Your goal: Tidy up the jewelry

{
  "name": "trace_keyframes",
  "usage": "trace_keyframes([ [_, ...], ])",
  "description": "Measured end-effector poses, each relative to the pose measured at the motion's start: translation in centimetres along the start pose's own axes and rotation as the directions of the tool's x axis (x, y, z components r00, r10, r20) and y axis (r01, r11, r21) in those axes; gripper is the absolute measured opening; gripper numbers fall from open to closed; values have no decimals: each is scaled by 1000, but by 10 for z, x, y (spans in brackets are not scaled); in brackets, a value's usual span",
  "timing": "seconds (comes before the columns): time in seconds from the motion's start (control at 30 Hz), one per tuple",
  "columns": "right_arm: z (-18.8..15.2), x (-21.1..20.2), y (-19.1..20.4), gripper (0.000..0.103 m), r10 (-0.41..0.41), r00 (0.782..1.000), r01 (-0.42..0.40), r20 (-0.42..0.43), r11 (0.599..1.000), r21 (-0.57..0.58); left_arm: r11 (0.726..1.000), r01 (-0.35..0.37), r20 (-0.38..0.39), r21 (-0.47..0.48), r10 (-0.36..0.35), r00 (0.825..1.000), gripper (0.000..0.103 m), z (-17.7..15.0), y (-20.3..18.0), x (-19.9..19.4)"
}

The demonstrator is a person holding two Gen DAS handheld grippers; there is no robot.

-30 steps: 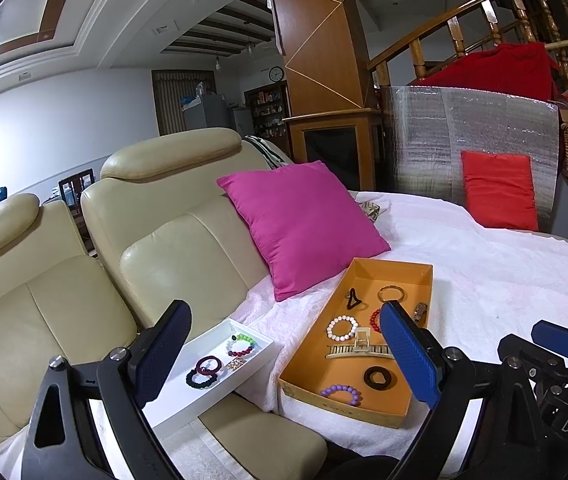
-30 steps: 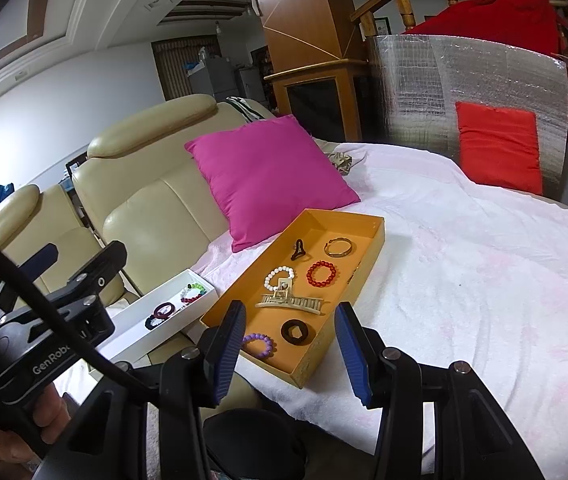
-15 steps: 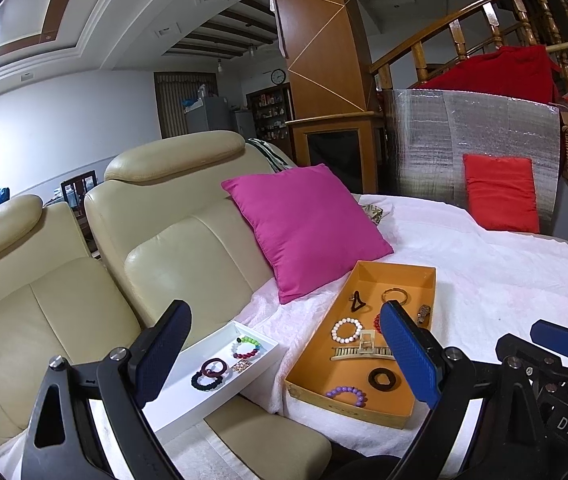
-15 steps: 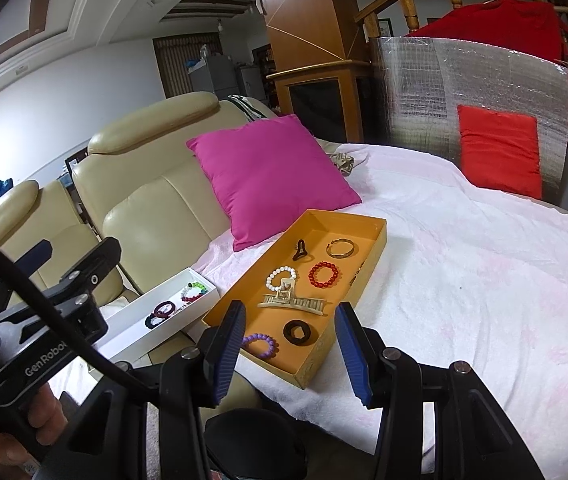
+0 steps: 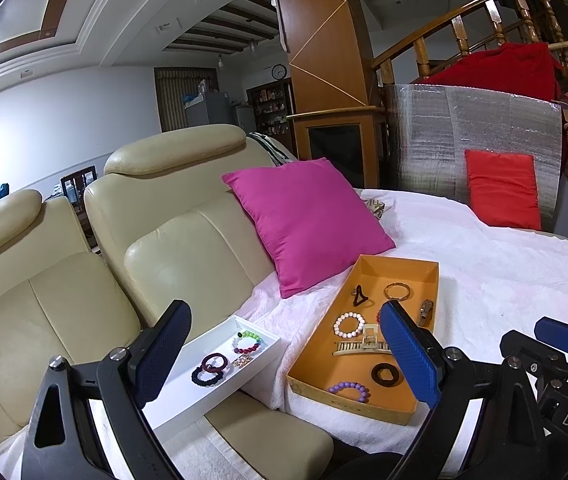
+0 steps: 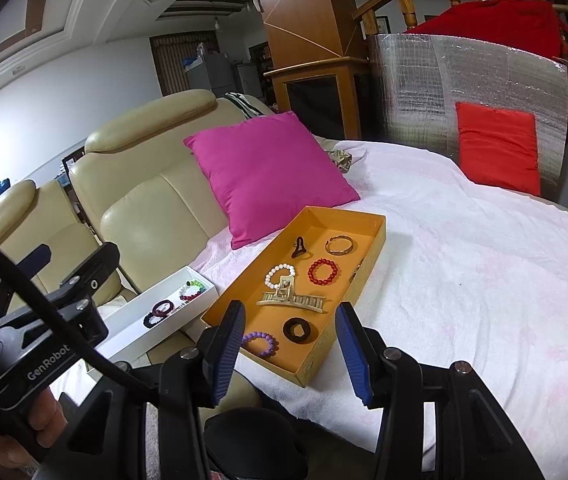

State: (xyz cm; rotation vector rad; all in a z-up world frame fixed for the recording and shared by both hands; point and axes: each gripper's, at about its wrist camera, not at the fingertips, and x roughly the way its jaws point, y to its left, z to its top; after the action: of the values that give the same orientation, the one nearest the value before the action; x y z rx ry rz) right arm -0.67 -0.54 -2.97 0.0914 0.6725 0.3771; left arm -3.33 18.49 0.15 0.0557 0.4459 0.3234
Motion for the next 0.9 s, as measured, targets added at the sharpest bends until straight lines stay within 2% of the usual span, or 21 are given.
trace_keyframes([
  [0.47,5,7,11,51,-13,1000,13,-8,1000,-19,1000,1,-10,-25,-1,1000,95,-1,12,8],
  [0.9,14,32,18,51,-10,999,9,-41,999,-44,998,-32,-37,-55,30,999,95,-1,23,30],
])
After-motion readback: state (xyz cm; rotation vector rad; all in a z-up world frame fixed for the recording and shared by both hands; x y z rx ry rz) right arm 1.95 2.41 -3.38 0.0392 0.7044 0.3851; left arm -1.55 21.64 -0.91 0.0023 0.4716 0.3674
